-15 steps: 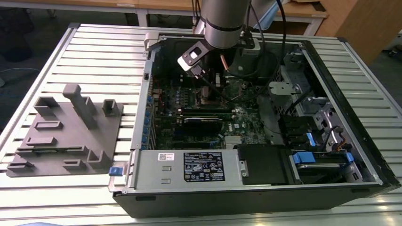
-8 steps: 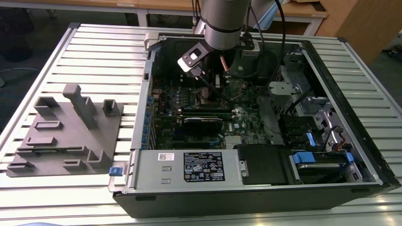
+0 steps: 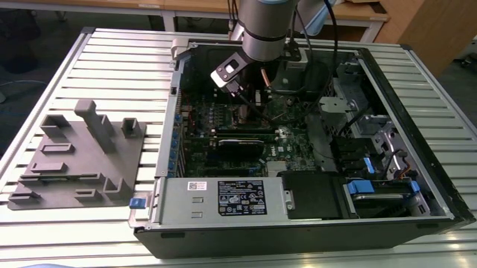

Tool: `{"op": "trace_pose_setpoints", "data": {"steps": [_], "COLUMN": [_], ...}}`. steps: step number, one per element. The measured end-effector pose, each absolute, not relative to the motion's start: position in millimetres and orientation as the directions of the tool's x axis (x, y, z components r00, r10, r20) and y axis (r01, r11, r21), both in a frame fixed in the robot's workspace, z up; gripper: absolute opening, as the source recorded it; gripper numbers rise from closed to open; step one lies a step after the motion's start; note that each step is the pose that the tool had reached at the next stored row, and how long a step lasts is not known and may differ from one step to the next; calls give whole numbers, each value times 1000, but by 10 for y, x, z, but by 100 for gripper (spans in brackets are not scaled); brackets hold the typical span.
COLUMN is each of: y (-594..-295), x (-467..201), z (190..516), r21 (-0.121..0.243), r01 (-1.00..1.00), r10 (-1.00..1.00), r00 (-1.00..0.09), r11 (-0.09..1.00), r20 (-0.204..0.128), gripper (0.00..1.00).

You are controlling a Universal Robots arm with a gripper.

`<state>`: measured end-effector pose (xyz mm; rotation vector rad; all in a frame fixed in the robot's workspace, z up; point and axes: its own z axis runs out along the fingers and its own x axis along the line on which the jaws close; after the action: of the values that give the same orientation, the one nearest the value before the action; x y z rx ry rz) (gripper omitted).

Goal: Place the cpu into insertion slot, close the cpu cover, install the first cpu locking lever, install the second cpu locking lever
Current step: 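Place the cpu into insertion slot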

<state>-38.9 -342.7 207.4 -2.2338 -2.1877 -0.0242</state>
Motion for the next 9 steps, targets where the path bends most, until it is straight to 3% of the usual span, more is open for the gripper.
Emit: {"op": "trace_pose_setpoints", "data": {"steps": [9], "y": [-3427], "x": [-389], "z": [2051], "r21": [0], "r01": [1000], "r10": [1000], "r00": [21], "r11": [-21], "r20": [21], "gripper": [54]}}
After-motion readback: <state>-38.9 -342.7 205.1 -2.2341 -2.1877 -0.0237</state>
